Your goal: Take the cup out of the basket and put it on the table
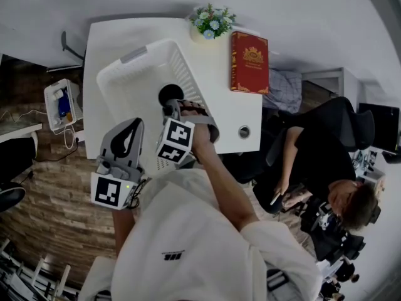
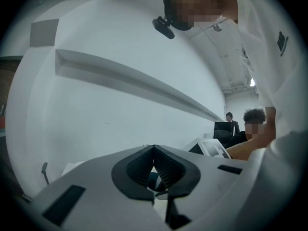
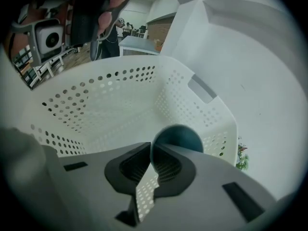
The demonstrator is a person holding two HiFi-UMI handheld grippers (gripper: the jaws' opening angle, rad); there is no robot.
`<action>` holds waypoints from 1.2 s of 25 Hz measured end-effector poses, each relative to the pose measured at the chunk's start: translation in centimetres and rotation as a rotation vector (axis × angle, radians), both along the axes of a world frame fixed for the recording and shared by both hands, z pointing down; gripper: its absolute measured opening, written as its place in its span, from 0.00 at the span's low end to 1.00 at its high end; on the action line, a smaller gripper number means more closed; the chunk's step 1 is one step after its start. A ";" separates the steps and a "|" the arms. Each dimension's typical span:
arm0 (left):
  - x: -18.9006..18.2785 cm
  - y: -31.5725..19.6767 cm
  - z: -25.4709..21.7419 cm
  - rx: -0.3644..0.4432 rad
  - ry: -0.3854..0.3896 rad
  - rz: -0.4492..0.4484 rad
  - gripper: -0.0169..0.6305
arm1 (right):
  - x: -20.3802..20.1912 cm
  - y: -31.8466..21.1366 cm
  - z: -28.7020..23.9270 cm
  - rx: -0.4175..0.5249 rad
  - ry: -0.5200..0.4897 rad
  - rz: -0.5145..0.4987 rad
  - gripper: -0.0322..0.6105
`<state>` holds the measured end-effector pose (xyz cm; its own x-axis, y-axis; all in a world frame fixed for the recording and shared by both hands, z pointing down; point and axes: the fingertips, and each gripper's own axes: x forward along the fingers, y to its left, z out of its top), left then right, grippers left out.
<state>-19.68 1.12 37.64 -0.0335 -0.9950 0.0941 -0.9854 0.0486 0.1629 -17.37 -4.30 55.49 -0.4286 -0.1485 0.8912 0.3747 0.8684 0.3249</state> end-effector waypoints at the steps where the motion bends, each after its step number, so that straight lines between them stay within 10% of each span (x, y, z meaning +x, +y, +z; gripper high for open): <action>1: 0.1 0.0 0.0 0.000 -0.001 0.001 0.04 | 0.1 0.1 -0.4 0.001 -0.004 -0.004 0.10; 30: 4.6 -0.7 -1.1 0.013 -0.054 0.092 0.04 | 4.4 1.5 -9.9 0.047 -0.124 -0.033 0.10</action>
